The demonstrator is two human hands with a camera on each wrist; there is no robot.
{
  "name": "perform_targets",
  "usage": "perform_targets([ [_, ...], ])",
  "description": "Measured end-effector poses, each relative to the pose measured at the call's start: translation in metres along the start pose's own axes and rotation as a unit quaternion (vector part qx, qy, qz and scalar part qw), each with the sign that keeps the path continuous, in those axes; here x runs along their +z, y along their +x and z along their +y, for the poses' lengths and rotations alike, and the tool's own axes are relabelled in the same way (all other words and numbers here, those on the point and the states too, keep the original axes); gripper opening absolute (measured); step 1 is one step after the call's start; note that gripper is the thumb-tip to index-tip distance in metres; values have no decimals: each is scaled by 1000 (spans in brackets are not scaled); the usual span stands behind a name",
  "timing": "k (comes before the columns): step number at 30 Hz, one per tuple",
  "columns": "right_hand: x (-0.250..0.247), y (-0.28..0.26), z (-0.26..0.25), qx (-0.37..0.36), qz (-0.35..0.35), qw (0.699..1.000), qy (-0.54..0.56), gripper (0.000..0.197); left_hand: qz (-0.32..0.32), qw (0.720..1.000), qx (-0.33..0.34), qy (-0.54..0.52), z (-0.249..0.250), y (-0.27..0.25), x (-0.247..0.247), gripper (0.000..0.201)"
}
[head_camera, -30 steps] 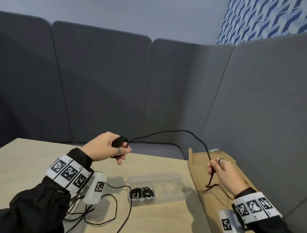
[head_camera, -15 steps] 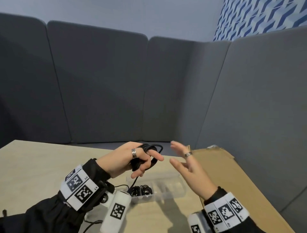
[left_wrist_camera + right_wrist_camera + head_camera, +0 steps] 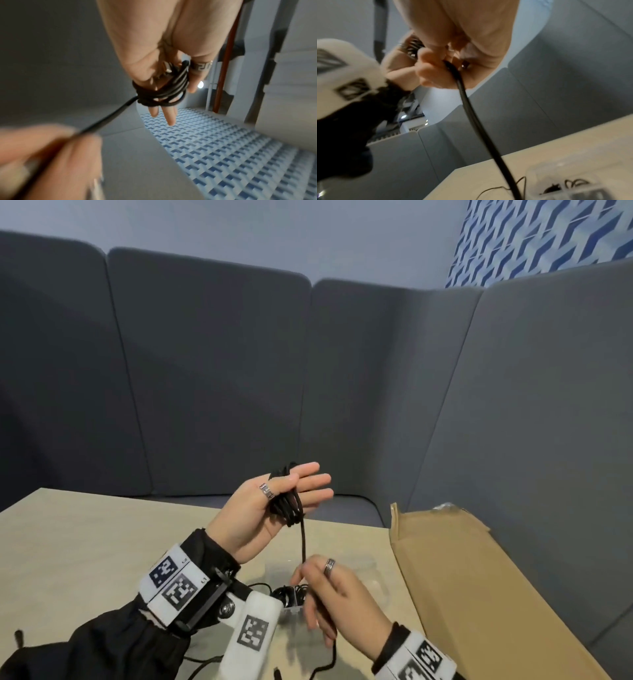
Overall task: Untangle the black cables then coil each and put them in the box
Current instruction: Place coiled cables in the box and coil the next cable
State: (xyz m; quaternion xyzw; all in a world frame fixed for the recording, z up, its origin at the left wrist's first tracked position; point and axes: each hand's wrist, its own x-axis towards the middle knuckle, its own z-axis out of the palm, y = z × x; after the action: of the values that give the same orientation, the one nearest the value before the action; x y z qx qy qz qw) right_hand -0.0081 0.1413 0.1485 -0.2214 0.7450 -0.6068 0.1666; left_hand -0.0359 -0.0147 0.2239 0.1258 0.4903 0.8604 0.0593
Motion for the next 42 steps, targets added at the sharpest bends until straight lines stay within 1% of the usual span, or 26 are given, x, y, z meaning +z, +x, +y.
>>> perform_targets([
  [2, -4, -9, 0, -8, -36, 994, -105, 10, 24, 992, 26, 119, -2, 2, -7, 40],
  [3, -8, -12, -3, -17, -41, 987, -153, 9, 17, 976, 34, 214, -3, 1, -10, 43],
  [4, -15, -15, -6, -32, -30, 980, -194, 13, -1, 945, 33, 327, -5, -1, -12, 54],
  [6, -33, -17, -16, -64, 40, 963, -259, 21, -43, 842, 14, 537, -9, -2, -17, 89],
  [7, -44, -17, -19, -69, 82, 953, -283, 24, -59, 790, 10, 610, -10, -1, -19, 102],
  [8, -54, -18, -21, -65, 119, 944, -302, 25, -67, 749, 13, 659, -11, 0, -22, 108],
  [11, -79, -19, -16, -57, 194, 904, -377, 24, -57, 659, 4, 750, -16, 7, -33, 106],
  [13, -91, -19, -10, -80, 248, 887, -380, 20, -38, 609, -7, 792, -18, 10, -38, 84],
  [14, -96, -19, -9, -90, 269, 889, -360, 19, -31, 599, -8, 800, -18, 11, -38, 69],
  [15, -100, -20, -8, -100, 280, 896, -329, 17, -30, 604, -8, 796, -19, 11, -38, 58],
  [17, -101, -19, -12, -131, 285, 911, -266, 14, -45, 647, -21, 761, -17, 9, -36, 45],
  [19, -100, -18, -16, -169, 288, 904, -267, 25, -79, 735, -62, 670, -11, 4, -30, 33],
  [21, -103, -13, -19, -166, 276, 908, -269, 38, -152, 827, -102, 531, -4, -2, -21, 22],
  [22, -105, -9, -20, -152, 261, 919, -251, 41, -194, 859, -110, 461, 0, -5, -16, 19],
  [24, -106, -4, -21, -126, 192, 954, -194, 42, -256, 903, -104, 330, 4, -9, -9, 18],
  [27, -90, -1, -19, -86, 43, 990, -101, 50, -270, 950, -67, 139, 0, -11, 6, 36],
  [30, -63, -1, -12, -38, -75, 996, 5, 41, -191, 982, -15, 4, -8, -6, 20, 54],
  [32, -49, -3, -7, -12, -114, 993, 23, 28, -112, 993, 28, -34, -10, 2, 24, 53],
  [34, -41, -5, -3, -8, -131, 991, 16, 24, -68, 995, 45, 50, -9, 7, 23, 45],
  [35, -40, -6, -3, -10, -130, 991, 10, 24, -76, 984, 52, 153, -9, 7, 23, 47],
  [36, -40, -6, -3, -10, -122, 993, -1, 25, -100, 952, 55, 284, -11, 7, 21, 57],
  [37, -42, -6, -3, -8, -105, 994, -21, 25, -126, 894, 52, 427, -16, 8, 17, 70],
  [39, -48, -5, -2, 18, -60, 996, -69, 25, -143, 725, 42, 673, -27, 12, 4, 86],
  [40, -52, -5, -1, 36, -46, 995, -86, 24, -135, 651, 35, 746, -31, 13, -3, 88],
  [41, -56, -6, 1, 50, -40, 993, -101, 23, -120, 598, 24, 792, -34, 15, -11, 85],
  [42, -60, -8, 5, 60, -36, 990, -119, 19, -100, 566, 16, 818, -34, 16, -17, 75],
])
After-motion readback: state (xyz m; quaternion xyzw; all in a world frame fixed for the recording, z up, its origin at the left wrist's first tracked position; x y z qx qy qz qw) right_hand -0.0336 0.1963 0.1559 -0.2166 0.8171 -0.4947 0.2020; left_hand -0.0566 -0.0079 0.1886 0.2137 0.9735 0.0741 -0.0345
